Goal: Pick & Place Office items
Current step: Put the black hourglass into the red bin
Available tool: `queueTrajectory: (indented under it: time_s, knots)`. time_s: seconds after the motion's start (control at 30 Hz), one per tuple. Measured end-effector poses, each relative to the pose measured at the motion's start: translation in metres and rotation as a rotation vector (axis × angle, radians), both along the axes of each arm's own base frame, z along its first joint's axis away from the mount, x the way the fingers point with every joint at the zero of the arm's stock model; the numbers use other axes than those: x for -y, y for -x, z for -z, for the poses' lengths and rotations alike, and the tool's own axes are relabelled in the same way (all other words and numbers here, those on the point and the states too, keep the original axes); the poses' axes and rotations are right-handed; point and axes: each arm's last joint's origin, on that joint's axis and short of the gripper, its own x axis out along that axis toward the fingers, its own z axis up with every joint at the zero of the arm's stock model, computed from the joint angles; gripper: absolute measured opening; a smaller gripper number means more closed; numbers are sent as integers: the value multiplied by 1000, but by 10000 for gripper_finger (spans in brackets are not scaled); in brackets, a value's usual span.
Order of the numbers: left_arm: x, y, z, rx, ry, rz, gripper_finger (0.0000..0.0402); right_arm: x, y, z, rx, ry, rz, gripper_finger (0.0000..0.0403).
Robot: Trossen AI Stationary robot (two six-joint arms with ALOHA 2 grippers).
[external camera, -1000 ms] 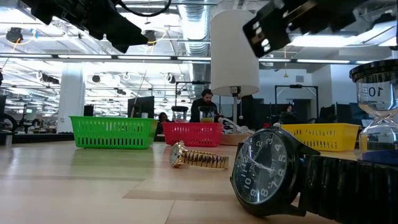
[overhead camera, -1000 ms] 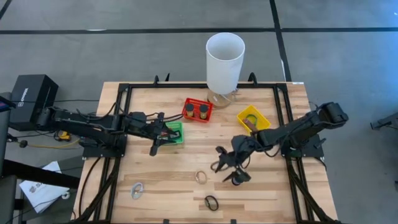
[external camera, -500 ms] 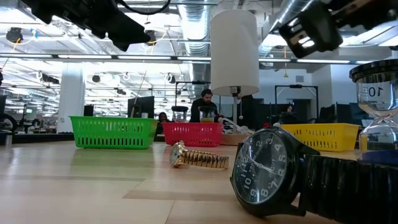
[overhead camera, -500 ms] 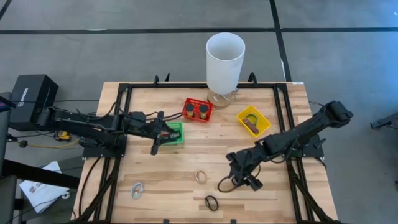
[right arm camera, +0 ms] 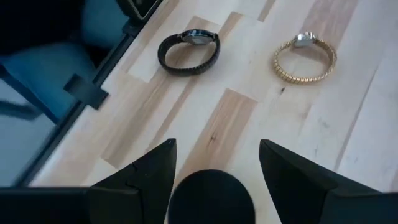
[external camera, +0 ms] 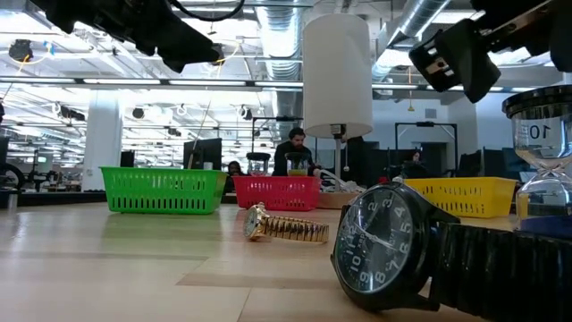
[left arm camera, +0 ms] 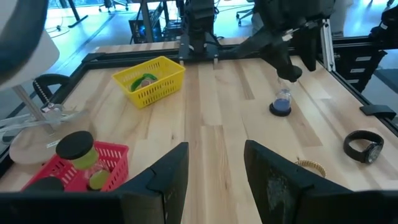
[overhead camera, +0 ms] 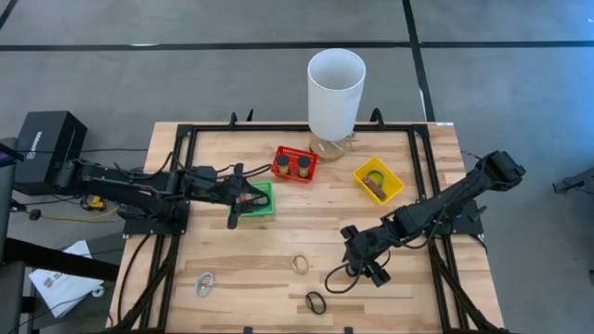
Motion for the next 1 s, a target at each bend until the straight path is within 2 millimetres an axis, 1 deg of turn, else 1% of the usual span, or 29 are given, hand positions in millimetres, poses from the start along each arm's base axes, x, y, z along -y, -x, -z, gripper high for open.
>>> queueTrajectory:
  time_s: [0.1,0.2,0.53,0.73,0.9,1.0]
  knots:
    - [0,0,0,0,0,0,149,-1,0,0,-24,-38,48,221]
    - [0,0,0,0,0,0,149,-4,2,0,-30,-44,48,225]
    - [0,0,0,0,0,0,149,-4,2,0,-34,-44,47,267]
    - [0,0,0,0,0,0,149,-7,4,1,-37,-29,20,271]
    - [0,0,0,0,0,0,149,-2,11,11,-95,35,43,271]
    - [0,0,0,0,0,1,149,-2,10,11,-78,43,52,271]
